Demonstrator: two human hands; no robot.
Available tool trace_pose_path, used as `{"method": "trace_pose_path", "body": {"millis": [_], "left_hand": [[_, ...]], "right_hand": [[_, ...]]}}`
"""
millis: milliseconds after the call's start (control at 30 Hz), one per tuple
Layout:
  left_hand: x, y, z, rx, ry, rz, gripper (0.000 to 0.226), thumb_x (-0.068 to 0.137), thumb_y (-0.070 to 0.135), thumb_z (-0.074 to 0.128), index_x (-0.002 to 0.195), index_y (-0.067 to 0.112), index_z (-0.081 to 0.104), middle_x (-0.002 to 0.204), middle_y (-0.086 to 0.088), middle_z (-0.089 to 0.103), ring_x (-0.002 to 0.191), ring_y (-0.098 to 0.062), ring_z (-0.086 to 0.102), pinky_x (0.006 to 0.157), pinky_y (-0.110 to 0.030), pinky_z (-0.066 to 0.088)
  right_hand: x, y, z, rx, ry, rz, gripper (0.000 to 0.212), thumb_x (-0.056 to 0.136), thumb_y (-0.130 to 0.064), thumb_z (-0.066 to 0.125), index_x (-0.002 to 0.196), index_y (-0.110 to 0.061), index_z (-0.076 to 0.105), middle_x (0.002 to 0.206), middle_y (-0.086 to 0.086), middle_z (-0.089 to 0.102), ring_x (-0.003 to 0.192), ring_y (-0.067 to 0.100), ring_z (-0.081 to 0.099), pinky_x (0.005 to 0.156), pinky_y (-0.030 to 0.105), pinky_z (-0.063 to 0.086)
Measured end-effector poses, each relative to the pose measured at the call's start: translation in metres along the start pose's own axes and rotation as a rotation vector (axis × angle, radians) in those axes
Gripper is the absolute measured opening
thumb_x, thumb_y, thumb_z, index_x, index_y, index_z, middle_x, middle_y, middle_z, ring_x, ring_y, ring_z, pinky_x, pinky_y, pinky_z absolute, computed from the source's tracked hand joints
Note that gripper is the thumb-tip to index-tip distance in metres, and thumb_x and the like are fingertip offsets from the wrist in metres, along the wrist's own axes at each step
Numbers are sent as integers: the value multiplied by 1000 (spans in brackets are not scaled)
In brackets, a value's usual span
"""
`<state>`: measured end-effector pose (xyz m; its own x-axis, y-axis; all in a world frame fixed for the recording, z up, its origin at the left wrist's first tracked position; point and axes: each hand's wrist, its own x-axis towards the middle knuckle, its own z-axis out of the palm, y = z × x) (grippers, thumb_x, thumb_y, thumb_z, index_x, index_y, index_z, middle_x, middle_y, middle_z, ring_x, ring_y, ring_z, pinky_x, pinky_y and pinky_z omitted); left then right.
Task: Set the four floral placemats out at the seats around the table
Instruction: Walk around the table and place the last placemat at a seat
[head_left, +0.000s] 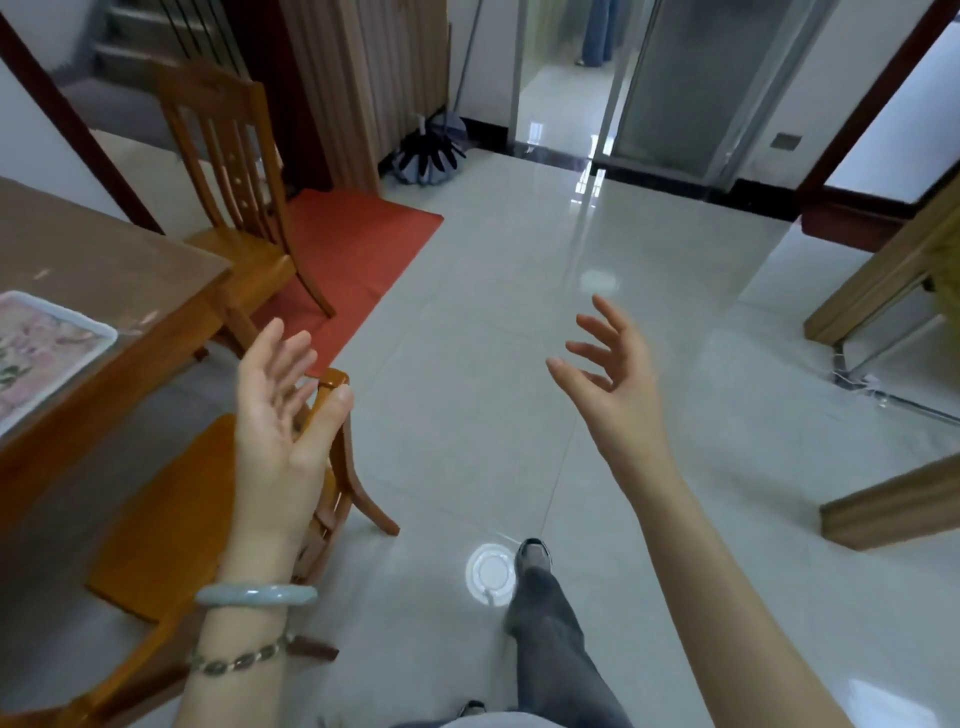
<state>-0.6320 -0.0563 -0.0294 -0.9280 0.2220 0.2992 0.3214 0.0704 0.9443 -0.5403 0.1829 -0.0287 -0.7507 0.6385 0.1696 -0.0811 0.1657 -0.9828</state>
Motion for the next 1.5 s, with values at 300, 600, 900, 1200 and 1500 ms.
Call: {"method": "trace_pose_path", "body": {"millis": [300, 600, 900, 1200, 1500], "left_hand": [[145, -27, 81, 115, 254, 13, 72, 85, 29, 65, 146, 27, 29, 142, 6, 45, 130, -3, 45, 109, -32, 37], [235, -50, 98, 205, 498, -24, 75, 81, 37, 66, 145, 32, 29, 146, 5, 42, 133, -3, 41, 112, -32, 34], [324, -109, 60, 214, 712, -79, 78, 79, 36, 66, 147, 26, 28, 147, 4, 41, 134, -5, 40, 113, -35, 33], [430, -143, -7, 218, 907, -73, 79, 75, 41, 69, 144, 29, 33, 144, 9, 45, 132, -1, 42, 110, -25, 36], [478, -165, -52, 298, 1118, -126, 76, 77, 39, 71, 143, 36, 34, 144, 13, 44, 133, -4, 41, 108, -29, 38]], "right_hand": [[211, 29, 0, -9, -162, -8, 60, 84, -8, 69, 135, -27, 45, 130, 1, 53, 113, 13, 57, 81, 13, 49], [356, 40, 81, 28, -440, -19, 58, 84, -11, 70, 133, -30, 46, 130, -3, 54, 113, 10, 56, 83, 15, 49], [458, 61, 227, 52, -690, -109, 58, 82, -16, 73, 134, -25, 48, 127, -5, 56, 108, 5, 57, 80, 13, 47], [539, 46, 383, 96, -890, -187, 56, 83, -17, 72, 134, -24, 49, 124, -7, 58, 105, -2, 57, 80, 9, 46], [582, 49, 515, 157, -1116, -161, 57, 84, -15, 71, 135, -23, 48, 129, -1, 56, 114, 8, 56, 83, 12, 48]]}}
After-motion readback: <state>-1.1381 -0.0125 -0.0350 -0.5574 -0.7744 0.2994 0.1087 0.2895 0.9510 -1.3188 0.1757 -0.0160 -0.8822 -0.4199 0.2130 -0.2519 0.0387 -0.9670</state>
